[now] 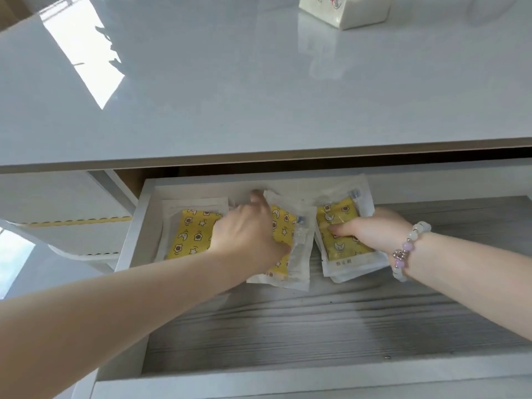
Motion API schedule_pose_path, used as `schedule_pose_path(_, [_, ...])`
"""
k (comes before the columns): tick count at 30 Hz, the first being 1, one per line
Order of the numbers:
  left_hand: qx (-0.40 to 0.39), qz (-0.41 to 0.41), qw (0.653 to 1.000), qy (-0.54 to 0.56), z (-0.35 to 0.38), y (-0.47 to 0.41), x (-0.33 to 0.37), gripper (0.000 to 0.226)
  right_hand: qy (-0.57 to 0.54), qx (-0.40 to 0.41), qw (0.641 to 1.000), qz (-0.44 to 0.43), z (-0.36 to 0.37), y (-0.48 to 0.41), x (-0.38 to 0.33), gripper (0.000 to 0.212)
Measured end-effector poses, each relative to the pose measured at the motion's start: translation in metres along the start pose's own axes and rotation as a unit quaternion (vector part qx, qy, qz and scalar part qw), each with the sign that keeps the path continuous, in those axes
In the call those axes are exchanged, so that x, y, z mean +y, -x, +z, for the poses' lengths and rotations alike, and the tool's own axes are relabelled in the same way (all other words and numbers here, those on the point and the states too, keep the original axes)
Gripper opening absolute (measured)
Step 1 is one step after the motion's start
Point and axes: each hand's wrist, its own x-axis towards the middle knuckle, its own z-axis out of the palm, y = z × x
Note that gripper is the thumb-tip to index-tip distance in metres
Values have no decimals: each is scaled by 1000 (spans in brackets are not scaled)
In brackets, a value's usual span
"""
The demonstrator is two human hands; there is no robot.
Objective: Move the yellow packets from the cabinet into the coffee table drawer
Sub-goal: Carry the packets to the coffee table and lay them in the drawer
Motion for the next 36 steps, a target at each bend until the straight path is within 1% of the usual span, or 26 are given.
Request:
schedule_pose_path(2, [0,10,997,-81,-6,-2,0,67,-3,-3,1000,0,2,4,-2,44])
schedule_pose_path(4, [-7,8,993,-117,-10,-2,-1,68,1,-4,1000,-2,2,8,-3,46])
schedule_pose_path(6, [-5,1,993,-122,-14,0,-2,74,4,0,1000,1,0,11,-4,50])
schedule_pose_path(9, [14,-4,993,-119,-15,3,-8,92,-7,6,1000,-4,-5,13,-9,57])
schedule_pose_path(13, [1,-4,992,-130,-10,8,-14,97,-17,-11,1000,-12,-2,18,-11,59])
schedule_pose_path(15, [-3,14,987,-160,-7,8,-16,98,-28,-12,999,-21,-2,19,-12,60])
schedule_pose_path(17, [3,56,972,-227,-6,9,-14,97,-45,-10,999,-26,-1,19,-11,64])
schedule_pose_path(19, [11,94,949,-302,-3,8,-13,93,-56,-7,998,-29,-1,19,-11,65])
schedule_pose_path(22, [12,154,923,-353,-5,7,-14,77,-63,-11,997,-32,0,18,-11,64])
schedule_pose_path(23, [23,192,907,-375,-6,6,-15,69,-61,-12,998,-33,-1,19,-11,65])
schedule_pose_path(24, [48,242,883,-398,-6,8,-17,63,-60,-14,998,-32,-2,19,-11,65])
schedule_pose_path(25, [66,270,862,-423,-8,13,-17,57,-62,-14,997,-34,-2,19,-10,66])
schedule_pose_path(26, [57,306,846,-433,-9,15,-17,57,-67,-13,997,-34,-2,19,-9,66])
schedule_pose_path(27, [14,322,848,-420,-7,17,-19,62,-74,-15,997,-34,-2,19,-9,67])
schedule_pose_path(28, [-42,312,862,-399,-2,17,-23,69,-82,-14,996,-33,-2,17,-8,68])
schedule_pose_path(29, [-104,280,867,-400,-3,19,-24,73,-89,-13,995,-33,-2,16,-7,68])
schedule_pose_path(30, [-122,265,867,-403,-4,19,-22,76,-96,-13,995,-32,-1,15,-6,67])
schedule_pose_path(32, [-120,262,858,-425,3,19,-24,76,-108,-21,993,-33,0,14,-6,66])
schedule_pose_path(36, [-140,235,866,-420,6,20,-20,75,-131,-47,990,-39,3,12,-7,63])
